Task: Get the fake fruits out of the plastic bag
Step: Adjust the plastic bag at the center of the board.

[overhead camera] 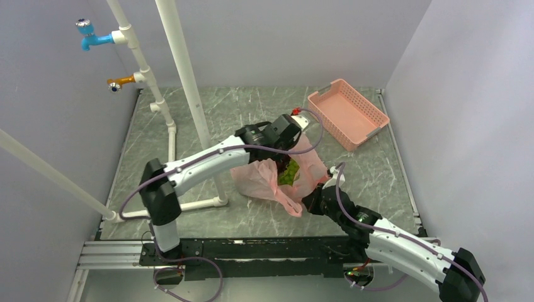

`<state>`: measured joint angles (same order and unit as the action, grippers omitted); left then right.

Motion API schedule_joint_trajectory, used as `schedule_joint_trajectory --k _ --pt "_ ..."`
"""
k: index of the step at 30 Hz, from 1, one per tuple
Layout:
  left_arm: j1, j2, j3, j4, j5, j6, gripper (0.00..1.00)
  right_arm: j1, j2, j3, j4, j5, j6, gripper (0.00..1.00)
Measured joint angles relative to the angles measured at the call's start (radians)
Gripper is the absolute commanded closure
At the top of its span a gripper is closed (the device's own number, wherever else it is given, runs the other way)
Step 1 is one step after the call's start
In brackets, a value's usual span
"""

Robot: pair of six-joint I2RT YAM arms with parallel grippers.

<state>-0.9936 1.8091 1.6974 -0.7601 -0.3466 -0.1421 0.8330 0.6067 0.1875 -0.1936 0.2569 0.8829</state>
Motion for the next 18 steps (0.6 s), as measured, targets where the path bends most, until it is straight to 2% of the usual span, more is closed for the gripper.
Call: schedule_joint_trajectory --k 3,6,8,13,16,18 --pt "0.000 -0.084 -0.020 0.001 0.048 -0.014 1.00 0.001 -0.001 0.042 -0.047 -0.014 -0.047 0.95" --pt "0.000 -0.147 -0.022 0.012 0.081 -0.036 1.00 0.017 -0.032 0.092 -0.048 -0.061 -0.117 0.85" --pt "0.000 -0.176 -0.027 0.027 0.100 -0.047 1.00 0.030 -0.052 0.132 -0.032 -0.102 -0.166 0.85" --pt "0.000 -0.194 -0.042 0.043 0.129 -0.073 1.00 0.039 0.053 0.287 0.023 -0.122 -0.242 0.87" --pt "0.000 -0.193 -0.042 0.042 0.134 -0.087 1.00 0.039 0.173 0.357 0.089 -0.089 -0.267 0.98" --pt "0.000 -0.193 -0.042 0.041 0.137 -0.091 1.00 0.039 0.258 0.380 0.128 -0.053 -0.270 1.00"
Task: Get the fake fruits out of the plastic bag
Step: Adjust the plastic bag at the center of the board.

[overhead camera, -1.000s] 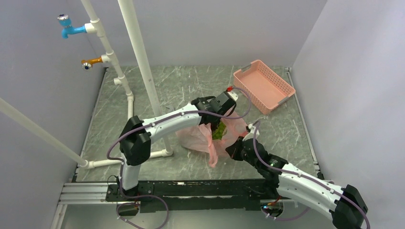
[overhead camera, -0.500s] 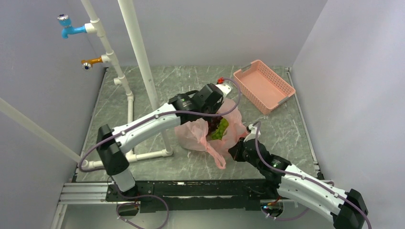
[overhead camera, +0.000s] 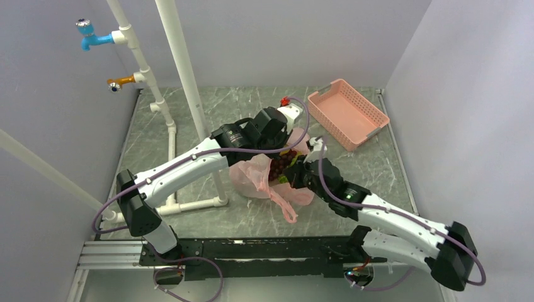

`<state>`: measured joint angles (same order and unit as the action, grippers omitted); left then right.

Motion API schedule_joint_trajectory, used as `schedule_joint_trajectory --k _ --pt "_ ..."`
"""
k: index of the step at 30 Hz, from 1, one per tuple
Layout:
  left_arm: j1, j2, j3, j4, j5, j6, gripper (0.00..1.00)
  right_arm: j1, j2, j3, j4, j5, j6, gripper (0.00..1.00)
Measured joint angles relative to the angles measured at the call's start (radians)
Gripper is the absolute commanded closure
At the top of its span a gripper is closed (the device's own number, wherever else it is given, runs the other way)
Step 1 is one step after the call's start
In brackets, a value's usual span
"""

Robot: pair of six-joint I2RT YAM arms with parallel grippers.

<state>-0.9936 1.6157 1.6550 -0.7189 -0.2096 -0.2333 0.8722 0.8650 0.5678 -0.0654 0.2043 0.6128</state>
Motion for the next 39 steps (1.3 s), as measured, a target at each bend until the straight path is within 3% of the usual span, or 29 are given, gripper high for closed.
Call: schedule_joint_trajectory --k 6,11,17,22,27,31,39 --pt "0.000 -0.002 0.000 -0.003 0.000 -0.009 1.00 0.002 0.101 -0.047 0.079 0.198 0.061 1.00" --pt "0.000 -0.010 -0.006 -0.003 -0.002 -0.016 1.00 -0.032 -0.001 -0.170 0.024 0.387 0.220 1.00" --pt "0.000 -0.029 -0.037 -0.005 -0.006 -0.016 1.00 -0.195 -0.187 -0.336 -0.088 0.389 0.340 1.00" --pt "0.000 -0.031 -0.048 -0.005 -0.002 -0.016 1.00 -0.212 -0.272 -0.314 -0.166 0.270 0.263 0.98" --pt "0.000 -0.033 -0.053 -0.003 0.011 -0.016 1.00 -0.214 -0.335 -0.218 -0.196 0.003 0.105 0.75" --pt "0.000 -0.037 -0.065 -0.004 0.019 -0.017 1.00 -0.213 -0.367 -0.139 -0.196 -0.213 0.021 0.68" --pt "0.000 -0.037 -0.064 -0.005 0.030 -0.021 1.00 -0.127 -0.198 -0.074 -0.089 -0.366 -0.020 0.66"
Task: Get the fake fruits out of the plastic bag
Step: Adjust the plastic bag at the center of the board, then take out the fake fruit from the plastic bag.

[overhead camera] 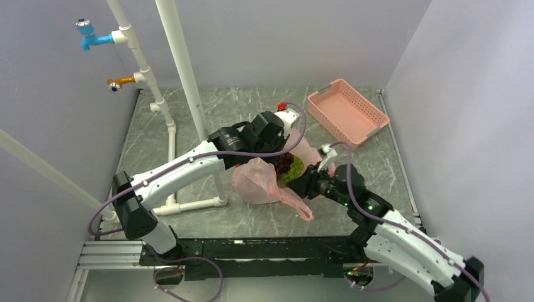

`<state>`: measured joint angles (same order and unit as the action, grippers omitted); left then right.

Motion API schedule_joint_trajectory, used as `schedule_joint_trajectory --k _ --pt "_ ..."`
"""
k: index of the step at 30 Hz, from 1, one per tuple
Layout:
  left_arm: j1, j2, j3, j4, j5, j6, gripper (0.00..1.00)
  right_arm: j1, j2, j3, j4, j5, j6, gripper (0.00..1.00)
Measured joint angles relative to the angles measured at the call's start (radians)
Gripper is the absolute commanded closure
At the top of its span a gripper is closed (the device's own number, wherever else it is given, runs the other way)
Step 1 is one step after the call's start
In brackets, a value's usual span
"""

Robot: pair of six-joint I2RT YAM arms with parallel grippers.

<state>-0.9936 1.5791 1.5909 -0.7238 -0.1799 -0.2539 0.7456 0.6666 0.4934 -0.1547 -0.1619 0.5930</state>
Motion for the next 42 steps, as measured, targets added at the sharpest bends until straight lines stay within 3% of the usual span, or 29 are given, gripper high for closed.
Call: schedule_joint_trajectory --k 10,14,18,22,24,29,35,39,42 --pt "0.000 0.000 0.003 0.000 0.000 -0.004 1.00 0.465 0.275 -0.066 0.183 0.173 0.052 0.67" --pt "0.000 0.000 0.003 -0.001 0.000 -0.004 1.00 0.539 0.414 -0.089 0.215 0.251 0.101 0.68" --pt "0.000 0.000 0.003 -0.007 0.000 -0.007 1.00 0.540 0.394 -0.087 0.161 0.354 0.134 0.57" --pt "0.000 0.000 -0.003 -0.006 0.000 -0.014 1.00 0.532 0.218 -0.062 0.032 0.513 0.173 0.17" --pt "0.000 -0.002 -0.013 -0.004 0.000 -0.021 1.00 0.525 0.137 -0.045 -0.008 0.590 0.205 0.13" --pt "0.000 -0.005 -0.034 -0.006 0.005 -0.029 1.00 0.486 0.066 -0.033 -0.038 0.742 0.226 0.16" --pt "0.000 -0.010 -0.034 -0.005 0.011 -0.038 1.00 0.361 0.220 0.045 -0.069 0.803 0.251 0.30" --pt "0.000 -0.011 -0.034 0.002 0.021 -0.048 1.00 0.235 0.334 0.071 -0.063 0.803 0.285 0.28" --pt "0.000 -0.011 -0.039 0.006 0.029 -0.058 1.00 0.208 0.431 0.098 -0.064 0.811 0.324 0.26"
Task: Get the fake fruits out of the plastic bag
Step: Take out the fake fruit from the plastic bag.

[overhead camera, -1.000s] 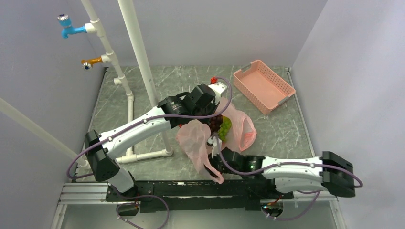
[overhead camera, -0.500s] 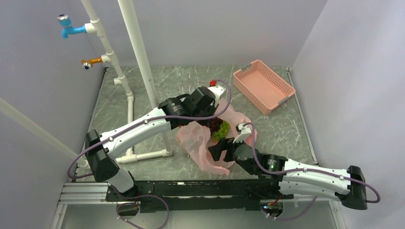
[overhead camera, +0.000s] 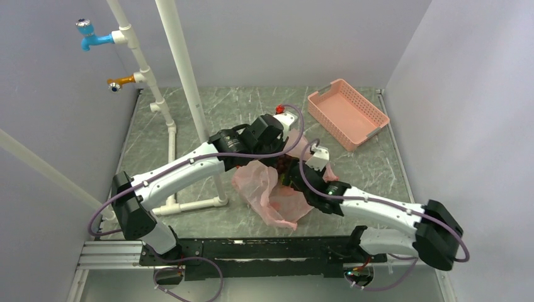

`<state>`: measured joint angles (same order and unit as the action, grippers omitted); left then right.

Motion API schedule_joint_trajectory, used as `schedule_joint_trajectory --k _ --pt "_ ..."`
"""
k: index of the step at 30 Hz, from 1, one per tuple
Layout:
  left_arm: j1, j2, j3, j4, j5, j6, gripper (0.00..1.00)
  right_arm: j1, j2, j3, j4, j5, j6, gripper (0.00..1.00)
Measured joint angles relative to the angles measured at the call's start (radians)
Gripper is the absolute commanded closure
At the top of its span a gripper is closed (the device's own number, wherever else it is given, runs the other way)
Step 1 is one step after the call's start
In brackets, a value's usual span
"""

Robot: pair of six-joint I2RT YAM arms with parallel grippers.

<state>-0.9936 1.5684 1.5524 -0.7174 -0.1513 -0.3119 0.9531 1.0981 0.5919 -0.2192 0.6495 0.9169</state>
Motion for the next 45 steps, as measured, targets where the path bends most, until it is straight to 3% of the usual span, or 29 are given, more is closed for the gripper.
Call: schedule_joint_trajectory --k 6,15,27,29,31,36,45 --pt "0.000 0.000 -0.015 0.002 0.009 -0.020 1.00 -0.013 0.197 0.091 -0.003 0.029 0.072 0.25" --pt "0.000 0.000 -0.017 0.005 0.008 -0.042 1.00 -0.028 0.339 0.093 0.071 0.062 0.100 0.29" --pt "0.004 0.002 -0.027 -0.005 -0.003 -0.050 1.00 -0.044 0.414 0.038 0.229 0.058 0.051 0.71" --pt "0.004 0.002 -0.034 -0.005 -0.003 -0.050 1.00 -0.047 0.404 0.025 0.246 0.044 0.039 0.90" --pt "0.004 0.002 -0.043 -0.005 -0.003 -0.049 1.00 -0.049 0.379 0.005 0.264 0.018 0.019 0.99" --pt "0.004 0.002 -0.055 -0.005 -0.003 -0.049 1.00 -0.049 0.259 -0.061 0.270 -0.059 -0.022 1.00" --pt "0.013 0.002 -0.071 0.000 -0.003 -0.048 1.00 -0.050 -0.137 -0.148 0.265 -0.264 -0.188 1.00"
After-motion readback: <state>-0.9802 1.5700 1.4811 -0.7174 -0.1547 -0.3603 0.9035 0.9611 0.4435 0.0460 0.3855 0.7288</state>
